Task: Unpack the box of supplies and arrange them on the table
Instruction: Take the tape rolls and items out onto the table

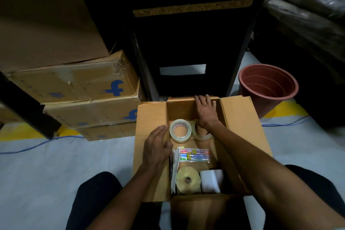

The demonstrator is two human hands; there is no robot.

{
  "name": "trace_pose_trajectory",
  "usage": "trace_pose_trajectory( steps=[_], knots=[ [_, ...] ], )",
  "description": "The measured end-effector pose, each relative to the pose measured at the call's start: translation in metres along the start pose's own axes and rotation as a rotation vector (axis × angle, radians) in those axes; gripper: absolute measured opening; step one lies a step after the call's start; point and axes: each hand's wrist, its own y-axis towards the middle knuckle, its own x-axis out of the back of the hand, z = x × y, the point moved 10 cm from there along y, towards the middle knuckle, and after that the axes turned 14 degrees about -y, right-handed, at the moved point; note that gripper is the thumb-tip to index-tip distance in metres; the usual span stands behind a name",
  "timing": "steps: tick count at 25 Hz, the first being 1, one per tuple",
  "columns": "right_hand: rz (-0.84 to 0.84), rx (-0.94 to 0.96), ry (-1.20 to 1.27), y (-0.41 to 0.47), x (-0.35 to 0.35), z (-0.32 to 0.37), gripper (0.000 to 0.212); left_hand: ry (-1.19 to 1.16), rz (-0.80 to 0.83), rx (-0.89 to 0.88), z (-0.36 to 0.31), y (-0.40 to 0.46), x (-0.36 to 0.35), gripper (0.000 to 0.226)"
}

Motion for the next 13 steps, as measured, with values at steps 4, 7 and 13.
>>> trace_pose_trajectory(
  steps=[4,7,13],
  knots=[
    [0.057,-0.005,0.059,0.009,0.001,-0.003,0.094,0.013,-0.012,-0.021,0.000,-0.002,0.000,0.059],
    [0.086,0.025,0.112,0.009,-0.004,-0.006,0.098,0.011,-0.014,-0.029,-0.001,-0.002,-0.002,0.059],
    [0.074,0.079,0.132,0.007,-0.004,-0.010,0.099,0.013,-0.032,-0.023,-0.001,-0.005,-0.001,0.057]
  ],
)
